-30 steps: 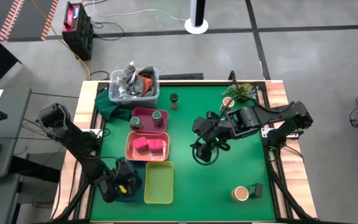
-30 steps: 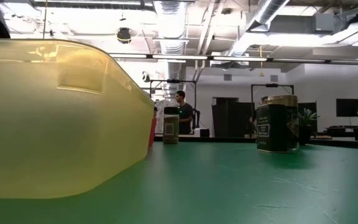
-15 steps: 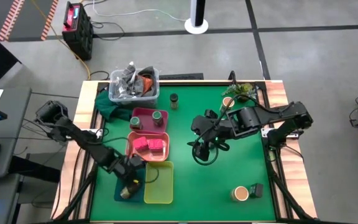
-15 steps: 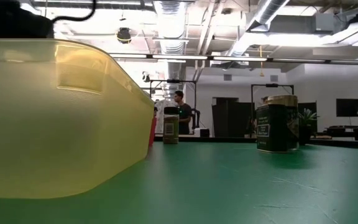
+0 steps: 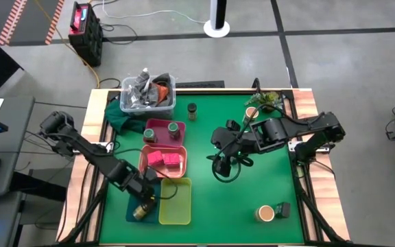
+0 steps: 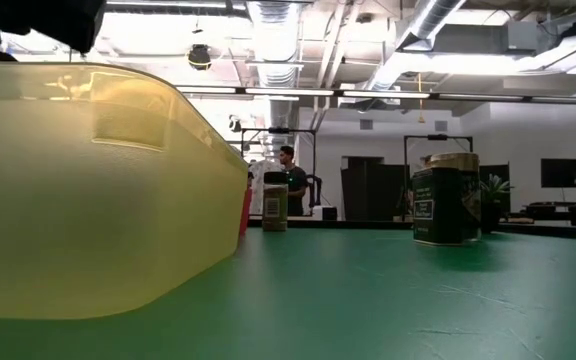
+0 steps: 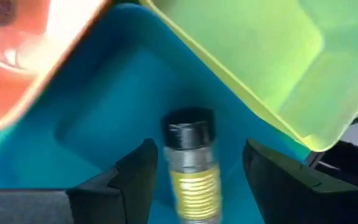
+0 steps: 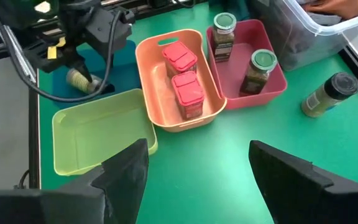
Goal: Sort spices by type
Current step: Put the right black seasoning bottle into the blue bin
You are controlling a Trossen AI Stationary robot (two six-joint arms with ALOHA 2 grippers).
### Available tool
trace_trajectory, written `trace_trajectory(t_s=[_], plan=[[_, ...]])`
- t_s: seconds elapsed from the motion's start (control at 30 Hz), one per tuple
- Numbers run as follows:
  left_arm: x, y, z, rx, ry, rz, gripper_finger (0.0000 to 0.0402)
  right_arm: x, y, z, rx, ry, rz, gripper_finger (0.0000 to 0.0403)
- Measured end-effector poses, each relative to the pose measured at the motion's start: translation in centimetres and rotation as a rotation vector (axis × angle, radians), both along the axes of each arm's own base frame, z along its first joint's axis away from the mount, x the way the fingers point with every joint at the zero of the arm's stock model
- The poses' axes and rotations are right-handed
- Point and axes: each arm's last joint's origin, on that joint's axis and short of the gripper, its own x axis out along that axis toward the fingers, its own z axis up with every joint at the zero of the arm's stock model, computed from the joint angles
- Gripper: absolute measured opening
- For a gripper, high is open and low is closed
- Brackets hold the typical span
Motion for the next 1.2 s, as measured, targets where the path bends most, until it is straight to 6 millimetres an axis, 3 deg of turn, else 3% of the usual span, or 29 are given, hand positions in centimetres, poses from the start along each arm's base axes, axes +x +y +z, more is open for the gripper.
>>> trace_trajectory(t_s=[0.8,1.2], plan=[[2.0,-1.9,-5.4,0.062,0.161,-0.001,0.0224,0.0,0.0,0.1,-0.038,-0.006,0.010,0.0304],[2.2,-1.7,-5.9,0.125,0.150,-0.029,0.0219,0.1,-0.1,0.1,-0.046,-0.004,0.017,0.0304]])
